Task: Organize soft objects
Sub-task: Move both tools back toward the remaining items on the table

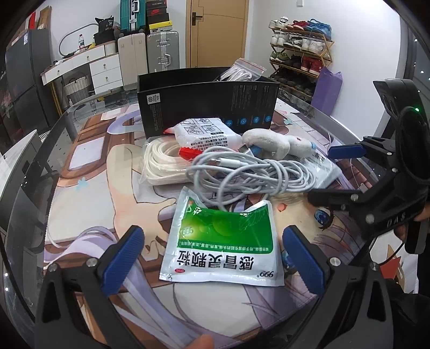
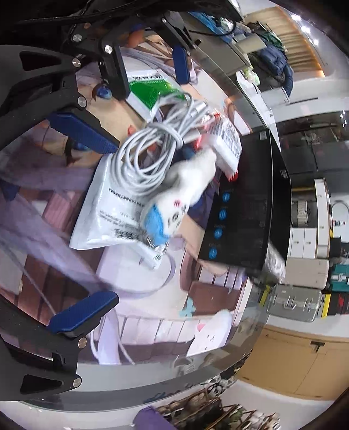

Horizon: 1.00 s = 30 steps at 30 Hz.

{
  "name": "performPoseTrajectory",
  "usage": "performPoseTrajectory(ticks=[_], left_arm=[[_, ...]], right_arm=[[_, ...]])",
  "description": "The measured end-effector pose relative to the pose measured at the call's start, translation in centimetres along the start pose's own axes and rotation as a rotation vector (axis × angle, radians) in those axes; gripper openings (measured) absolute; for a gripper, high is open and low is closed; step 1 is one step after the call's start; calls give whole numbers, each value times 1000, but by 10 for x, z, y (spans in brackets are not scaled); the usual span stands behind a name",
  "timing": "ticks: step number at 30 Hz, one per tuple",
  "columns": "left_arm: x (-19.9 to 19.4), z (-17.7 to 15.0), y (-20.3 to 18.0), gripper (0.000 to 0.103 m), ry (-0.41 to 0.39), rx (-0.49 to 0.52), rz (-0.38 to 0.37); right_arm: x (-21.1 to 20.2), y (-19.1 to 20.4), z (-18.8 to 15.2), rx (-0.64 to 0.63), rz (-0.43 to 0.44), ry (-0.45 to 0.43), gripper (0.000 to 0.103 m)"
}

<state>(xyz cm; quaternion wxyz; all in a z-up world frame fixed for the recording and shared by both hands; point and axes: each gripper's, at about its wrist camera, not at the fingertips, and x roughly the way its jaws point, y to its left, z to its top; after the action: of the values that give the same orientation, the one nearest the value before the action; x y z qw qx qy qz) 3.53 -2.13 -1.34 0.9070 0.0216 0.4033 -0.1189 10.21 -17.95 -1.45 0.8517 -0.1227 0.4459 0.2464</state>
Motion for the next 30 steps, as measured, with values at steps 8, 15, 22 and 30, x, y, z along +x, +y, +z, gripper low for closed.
performPoseTrajectory(ticks=[8,15,22,30], left_arm=[[1,1,3,103,2,-10,8],[2,2,4,103,5,-14,13],[1,2,10,103,3,-28,18],[2,2,13,103,1,-28,20]], right_arm=[[0,-26,-2,79,-56,-11,103],[6,-26,5,78,-56,-7,103],[2,-33,4,91,-77,1,103],[-2,-43,11,126,-84,-36,103]])
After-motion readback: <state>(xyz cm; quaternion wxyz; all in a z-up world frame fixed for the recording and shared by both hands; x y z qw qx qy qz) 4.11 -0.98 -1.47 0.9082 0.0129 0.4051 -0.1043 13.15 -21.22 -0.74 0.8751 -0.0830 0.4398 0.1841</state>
